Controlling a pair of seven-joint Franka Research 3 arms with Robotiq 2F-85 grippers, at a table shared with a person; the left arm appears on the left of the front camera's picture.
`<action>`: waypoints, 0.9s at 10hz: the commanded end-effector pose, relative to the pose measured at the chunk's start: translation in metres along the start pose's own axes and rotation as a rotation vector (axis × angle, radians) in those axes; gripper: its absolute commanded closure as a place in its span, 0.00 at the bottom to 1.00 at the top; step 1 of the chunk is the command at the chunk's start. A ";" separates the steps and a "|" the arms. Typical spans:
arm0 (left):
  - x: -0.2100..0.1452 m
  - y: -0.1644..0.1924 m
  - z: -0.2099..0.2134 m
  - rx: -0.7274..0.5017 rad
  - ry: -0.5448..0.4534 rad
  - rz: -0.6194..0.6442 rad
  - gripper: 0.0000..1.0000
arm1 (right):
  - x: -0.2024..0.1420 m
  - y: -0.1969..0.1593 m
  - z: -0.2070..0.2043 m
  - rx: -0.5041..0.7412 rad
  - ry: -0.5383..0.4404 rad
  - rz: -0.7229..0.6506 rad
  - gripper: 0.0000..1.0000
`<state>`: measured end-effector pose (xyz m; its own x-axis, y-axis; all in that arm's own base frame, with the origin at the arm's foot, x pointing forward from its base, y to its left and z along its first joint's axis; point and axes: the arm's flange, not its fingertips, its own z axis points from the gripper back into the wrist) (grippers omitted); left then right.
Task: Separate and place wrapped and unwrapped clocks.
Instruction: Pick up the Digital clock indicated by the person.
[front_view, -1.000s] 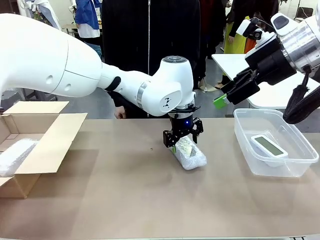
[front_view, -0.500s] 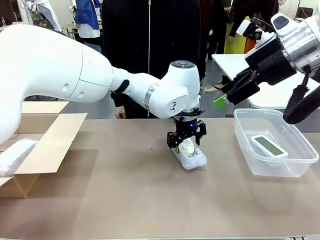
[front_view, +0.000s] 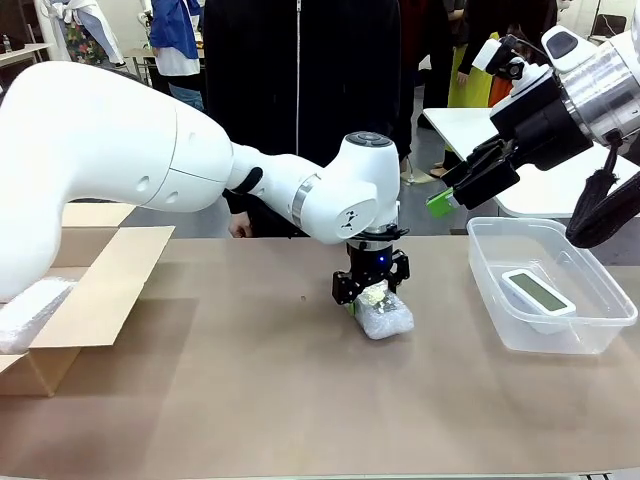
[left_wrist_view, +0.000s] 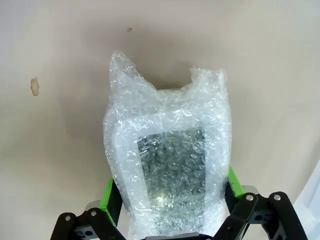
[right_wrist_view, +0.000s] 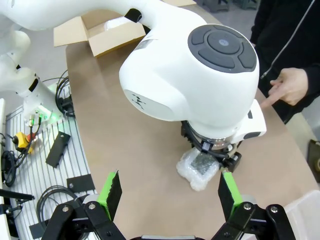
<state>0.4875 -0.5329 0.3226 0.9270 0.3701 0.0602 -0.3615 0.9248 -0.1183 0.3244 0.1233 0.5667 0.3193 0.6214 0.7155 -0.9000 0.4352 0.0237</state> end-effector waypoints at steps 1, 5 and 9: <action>0.002 -0.006 -0.002 0.034 -0.019 0.014 0.00 | -0.001 -0.001 -0.001 0.014 -0.012 -0.002 0.00; 0.003 -0.005 0.006 0.018 -0.013 0.022 0.36 | -0.001 -0.001 -0.001 0.014 -0.012 -0.002 0.00; 0.013 0.013 0.043 -0.003 -0.043 0.020 0.60 | -0.001 -0.001 -0.001 0.014 -0.012 -0.002 0.00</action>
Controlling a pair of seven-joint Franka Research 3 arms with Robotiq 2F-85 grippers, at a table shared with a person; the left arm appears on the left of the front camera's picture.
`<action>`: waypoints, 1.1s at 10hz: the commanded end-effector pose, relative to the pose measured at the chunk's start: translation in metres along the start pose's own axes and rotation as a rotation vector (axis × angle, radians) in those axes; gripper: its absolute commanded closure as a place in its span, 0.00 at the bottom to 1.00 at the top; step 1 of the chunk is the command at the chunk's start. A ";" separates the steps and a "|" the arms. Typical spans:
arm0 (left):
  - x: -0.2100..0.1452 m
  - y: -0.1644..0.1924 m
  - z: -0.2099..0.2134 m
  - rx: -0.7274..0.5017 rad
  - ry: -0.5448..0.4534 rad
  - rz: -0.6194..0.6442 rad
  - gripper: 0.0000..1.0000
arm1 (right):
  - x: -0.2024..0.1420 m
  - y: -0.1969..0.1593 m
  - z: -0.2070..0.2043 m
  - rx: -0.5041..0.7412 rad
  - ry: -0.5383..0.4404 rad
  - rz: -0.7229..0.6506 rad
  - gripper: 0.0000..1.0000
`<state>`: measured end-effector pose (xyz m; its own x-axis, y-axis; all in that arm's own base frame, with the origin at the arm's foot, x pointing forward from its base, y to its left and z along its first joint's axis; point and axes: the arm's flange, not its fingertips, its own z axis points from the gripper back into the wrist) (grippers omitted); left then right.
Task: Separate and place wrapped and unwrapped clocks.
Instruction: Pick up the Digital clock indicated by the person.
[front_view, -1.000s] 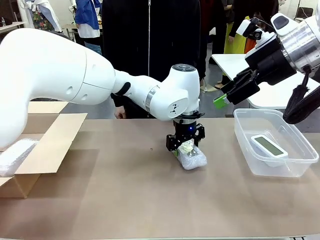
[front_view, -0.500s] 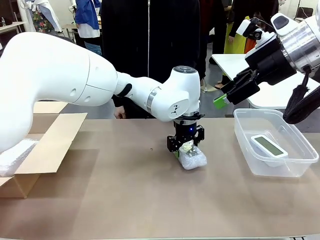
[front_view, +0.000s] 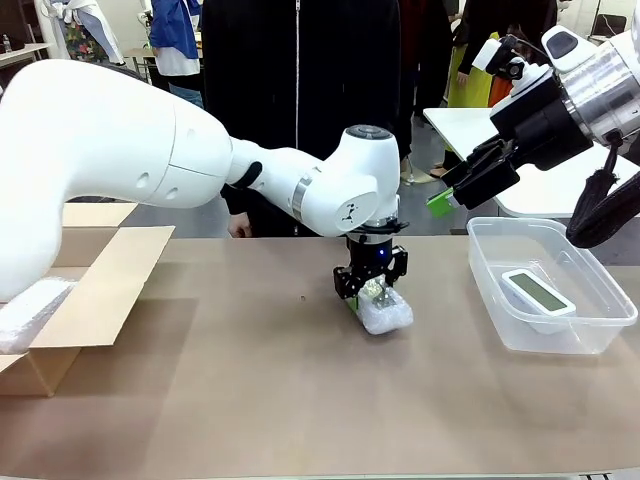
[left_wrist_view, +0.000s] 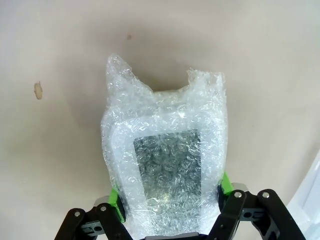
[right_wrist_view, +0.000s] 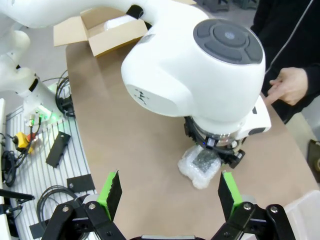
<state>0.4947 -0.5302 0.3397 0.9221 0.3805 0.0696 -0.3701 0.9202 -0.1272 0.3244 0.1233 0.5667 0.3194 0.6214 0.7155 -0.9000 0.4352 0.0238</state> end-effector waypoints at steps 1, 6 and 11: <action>0.014 0.032 0.055 0.016 -0.091 0.034 0.60 | -0.001 -0.001 -0.001 0.014 -0.012 -0.002 0.00; 0.014 0.120 0.195 -0.073 -0.240 -0.151 0.60 | -0.001 -0.001 -0.001 0.014 -0.012 -0.002 0.00; 0.005 0.152 0.246 -0.152 -0.214 -0.363 0.60 | -0.001 -0.001 -0.001 0.014 -0.012 -0.002 0.00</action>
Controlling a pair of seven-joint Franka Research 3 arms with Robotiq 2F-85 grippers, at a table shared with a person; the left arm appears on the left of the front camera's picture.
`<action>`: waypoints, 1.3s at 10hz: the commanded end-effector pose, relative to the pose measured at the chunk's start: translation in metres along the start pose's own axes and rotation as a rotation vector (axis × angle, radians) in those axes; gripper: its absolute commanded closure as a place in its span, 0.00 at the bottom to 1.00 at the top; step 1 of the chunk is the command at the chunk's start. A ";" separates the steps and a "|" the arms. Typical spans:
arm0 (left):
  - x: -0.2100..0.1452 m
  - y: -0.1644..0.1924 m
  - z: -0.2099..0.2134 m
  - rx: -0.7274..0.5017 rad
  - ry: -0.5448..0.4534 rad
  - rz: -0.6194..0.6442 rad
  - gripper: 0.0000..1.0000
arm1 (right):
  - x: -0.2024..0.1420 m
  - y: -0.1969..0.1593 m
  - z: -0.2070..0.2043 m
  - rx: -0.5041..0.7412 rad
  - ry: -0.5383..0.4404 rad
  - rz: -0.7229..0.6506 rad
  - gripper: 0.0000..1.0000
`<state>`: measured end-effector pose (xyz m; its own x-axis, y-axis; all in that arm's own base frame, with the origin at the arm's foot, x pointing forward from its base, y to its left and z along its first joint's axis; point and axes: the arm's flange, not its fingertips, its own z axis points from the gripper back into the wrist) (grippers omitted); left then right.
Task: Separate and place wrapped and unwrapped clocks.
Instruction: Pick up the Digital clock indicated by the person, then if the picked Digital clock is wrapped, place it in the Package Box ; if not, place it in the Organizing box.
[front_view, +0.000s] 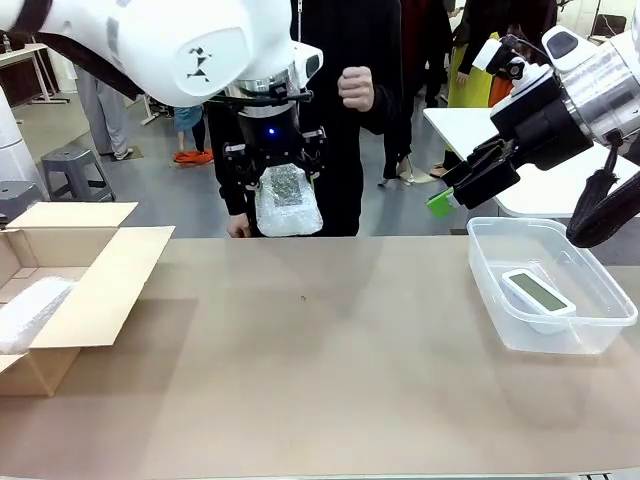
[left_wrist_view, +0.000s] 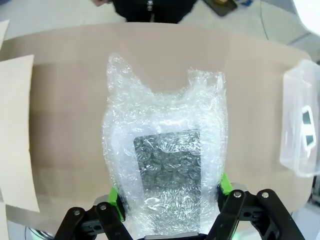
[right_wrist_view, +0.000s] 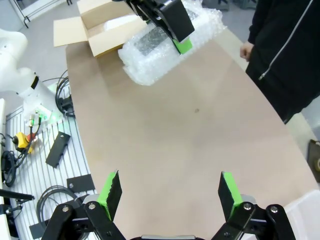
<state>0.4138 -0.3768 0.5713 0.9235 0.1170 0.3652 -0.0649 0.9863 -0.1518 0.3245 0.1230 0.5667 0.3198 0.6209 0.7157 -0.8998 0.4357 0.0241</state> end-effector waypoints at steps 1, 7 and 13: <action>0.000 0.009 -0.027 -0.040 0.105 -0.080 0.60 | 0.000 -0.001 -0.001 0.014 -0.012 -0.002 0.00; 0.000 0.000 0.000 0.000 0.000 0.000 0.60 | 0.000 -0.001 -0.001 0.014 -0.012 -0.002 0.00; 0.000 0.000 0.000 0.000 0.000 0.000 0.60 | 0.000 -0.001 -0.001 0.014 -0.012 -0.002 0.00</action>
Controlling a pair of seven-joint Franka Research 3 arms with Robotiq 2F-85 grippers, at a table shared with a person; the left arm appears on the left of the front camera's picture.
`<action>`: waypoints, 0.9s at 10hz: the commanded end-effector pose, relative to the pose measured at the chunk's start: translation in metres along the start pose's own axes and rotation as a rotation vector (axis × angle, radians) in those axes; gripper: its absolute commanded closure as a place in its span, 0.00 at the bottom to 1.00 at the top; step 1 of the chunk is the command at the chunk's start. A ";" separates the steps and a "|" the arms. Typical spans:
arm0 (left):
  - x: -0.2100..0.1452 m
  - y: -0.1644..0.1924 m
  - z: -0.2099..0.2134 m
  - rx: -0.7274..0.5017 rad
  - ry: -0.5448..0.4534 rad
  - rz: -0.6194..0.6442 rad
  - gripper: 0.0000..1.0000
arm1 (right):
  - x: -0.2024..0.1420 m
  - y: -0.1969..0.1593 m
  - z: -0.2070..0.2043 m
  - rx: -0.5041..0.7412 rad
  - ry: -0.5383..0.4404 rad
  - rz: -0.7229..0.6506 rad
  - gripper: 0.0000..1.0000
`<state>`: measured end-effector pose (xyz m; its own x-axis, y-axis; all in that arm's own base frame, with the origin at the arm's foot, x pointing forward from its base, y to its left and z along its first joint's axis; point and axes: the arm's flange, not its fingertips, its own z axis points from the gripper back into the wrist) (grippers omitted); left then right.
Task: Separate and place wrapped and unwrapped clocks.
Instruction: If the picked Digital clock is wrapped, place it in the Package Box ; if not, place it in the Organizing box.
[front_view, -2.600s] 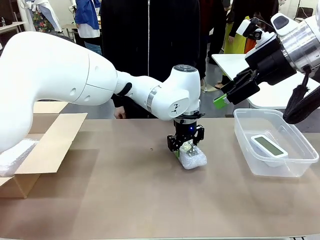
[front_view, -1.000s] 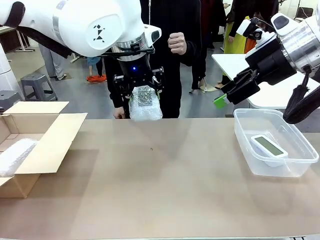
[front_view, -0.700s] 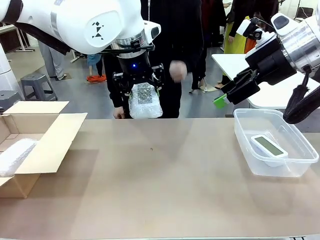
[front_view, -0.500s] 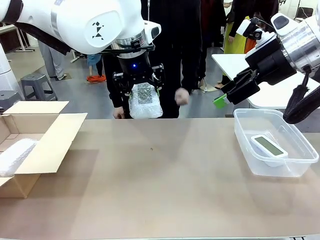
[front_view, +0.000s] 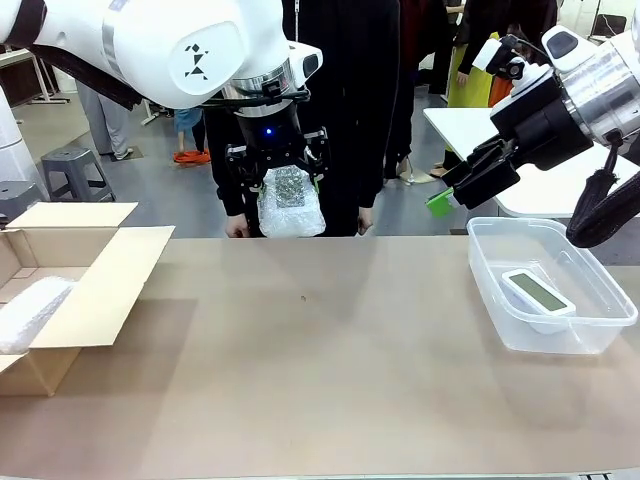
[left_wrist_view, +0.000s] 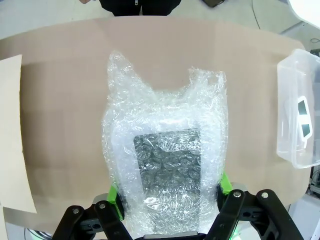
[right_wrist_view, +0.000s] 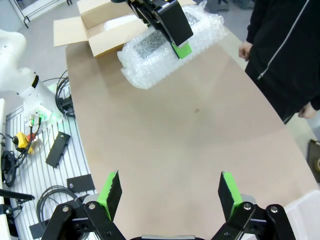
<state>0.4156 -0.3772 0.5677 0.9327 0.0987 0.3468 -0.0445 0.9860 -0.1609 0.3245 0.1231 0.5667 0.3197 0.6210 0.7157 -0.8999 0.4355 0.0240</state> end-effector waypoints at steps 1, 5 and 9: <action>0.000 0.000 0.004 0.016 -0.023 0.016 0.60 | 0.000 -0.001 -0.001 0.014 -0.012 -0.002 0.00; 0.035 0.058 0.027 0.081 0.001 0.062 0.19 | 0.000 -0.001 -0.001 0.014 -0.012 -0.002 0.00; 0.048 0.246 0.057 0.217 0.041 0.161 0.19 | 0.000 -0.001 -0.001 0.014 -0.012 -0.002 0.00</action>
<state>0.4442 -0.1527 0.6058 0.9210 0.2353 0.3104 -0.2434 0.9698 -0.0127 0.3245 0.1228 0.5668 0.3199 0.6204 0.7161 -0.8996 0.4360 0.0242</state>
